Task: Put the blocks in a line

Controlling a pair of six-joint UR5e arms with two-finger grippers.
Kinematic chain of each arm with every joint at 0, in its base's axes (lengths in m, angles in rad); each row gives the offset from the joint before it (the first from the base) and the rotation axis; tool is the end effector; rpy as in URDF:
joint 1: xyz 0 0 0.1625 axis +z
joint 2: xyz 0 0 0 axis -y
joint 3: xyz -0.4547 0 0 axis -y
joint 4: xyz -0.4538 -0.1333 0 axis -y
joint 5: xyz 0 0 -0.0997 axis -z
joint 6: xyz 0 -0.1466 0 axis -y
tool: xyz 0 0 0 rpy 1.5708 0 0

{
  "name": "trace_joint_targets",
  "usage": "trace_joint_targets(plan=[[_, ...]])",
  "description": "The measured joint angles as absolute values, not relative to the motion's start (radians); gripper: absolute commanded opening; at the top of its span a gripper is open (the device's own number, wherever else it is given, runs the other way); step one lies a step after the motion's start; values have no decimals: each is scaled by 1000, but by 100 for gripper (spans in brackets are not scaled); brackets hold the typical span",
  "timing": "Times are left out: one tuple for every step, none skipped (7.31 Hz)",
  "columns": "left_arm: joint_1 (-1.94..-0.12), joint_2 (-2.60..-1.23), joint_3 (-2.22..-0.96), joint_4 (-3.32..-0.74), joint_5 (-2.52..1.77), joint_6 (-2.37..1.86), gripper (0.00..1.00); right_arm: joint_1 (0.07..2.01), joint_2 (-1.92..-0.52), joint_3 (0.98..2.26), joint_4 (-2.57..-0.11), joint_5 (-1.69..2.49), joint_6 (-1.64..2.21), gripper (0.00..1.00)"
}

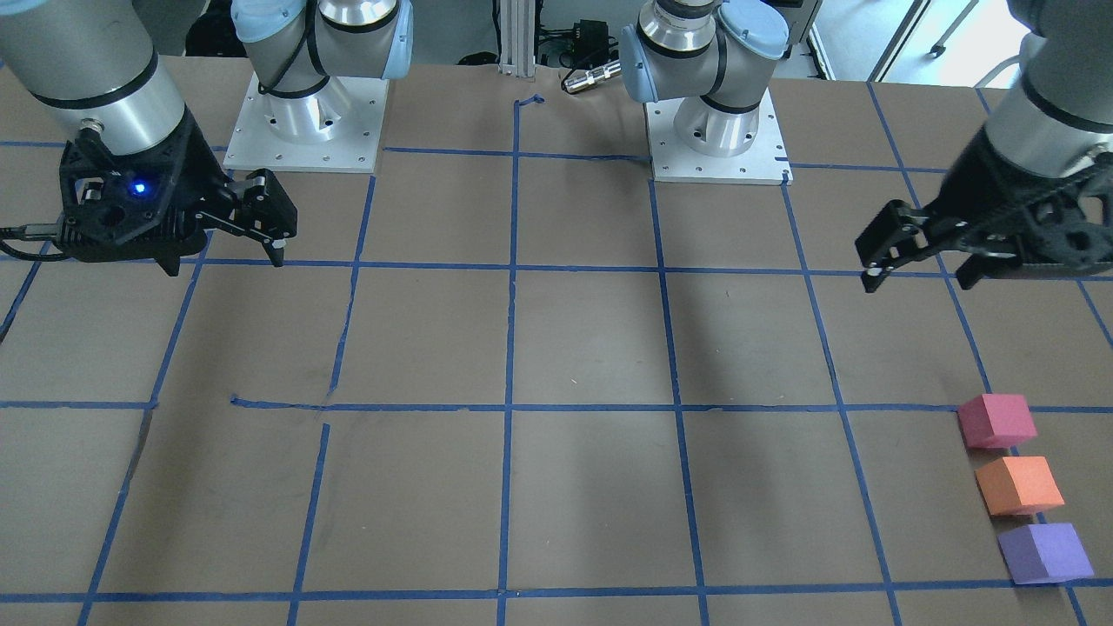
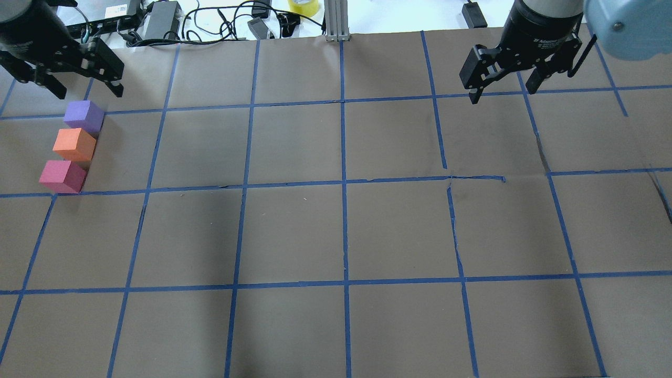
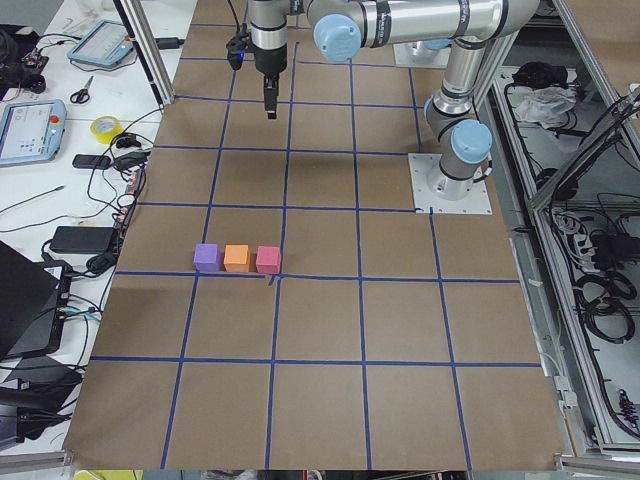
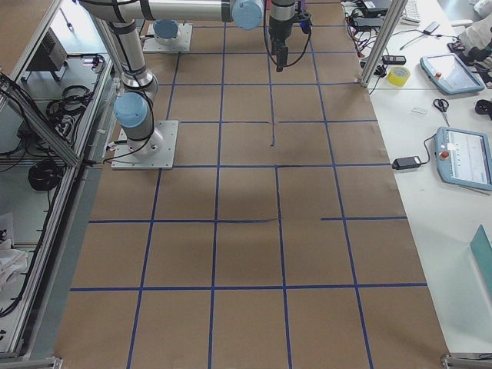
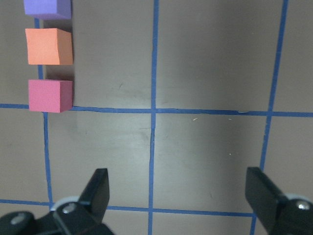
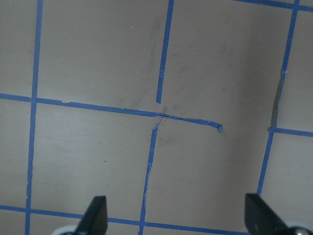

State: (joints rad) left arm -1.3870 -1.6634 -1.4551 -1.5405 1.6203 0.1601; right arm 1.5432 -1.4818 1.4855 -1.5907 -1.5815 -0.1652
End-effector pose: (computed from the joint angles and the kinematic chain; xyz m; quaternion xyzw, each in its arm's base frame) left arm -0.0137 -0.6160 0.4848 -0.0125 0.9993 -0.0221 0.0289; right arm 0.1152 -0.5997 0.4688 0.0687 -0.9976 0.0076 0.0061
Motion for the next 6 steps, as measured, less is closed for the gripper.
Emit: trace_joint_targets(plan=[[-1459,-1665,-1472,-1528,1616,73,100,1543,-1482,1485,-1591,-1582,-165,100],[-1517,-1673,-1479,-1519,1609,-7,100,1543,-1482,1485,-1591,-1582,-166,100],[-1550,-1670,-1477,-1544,1601,-45,100,1543,-1482,1485,-1591,-1582,-165,100],[-1564,-1662,-1474,-1593,1590,-59,100,1543,-1482,1486,-1591,-1582,-165,100],[-1568,-1657,-1472,-1624,1583,-64,100,1543,-1482,1486,-1591,-1582,-165,100],[-1569,-1655,-1472,-1637,1579,-65,100,1543,-1481,1486,-1591,-1582,-165,100]])
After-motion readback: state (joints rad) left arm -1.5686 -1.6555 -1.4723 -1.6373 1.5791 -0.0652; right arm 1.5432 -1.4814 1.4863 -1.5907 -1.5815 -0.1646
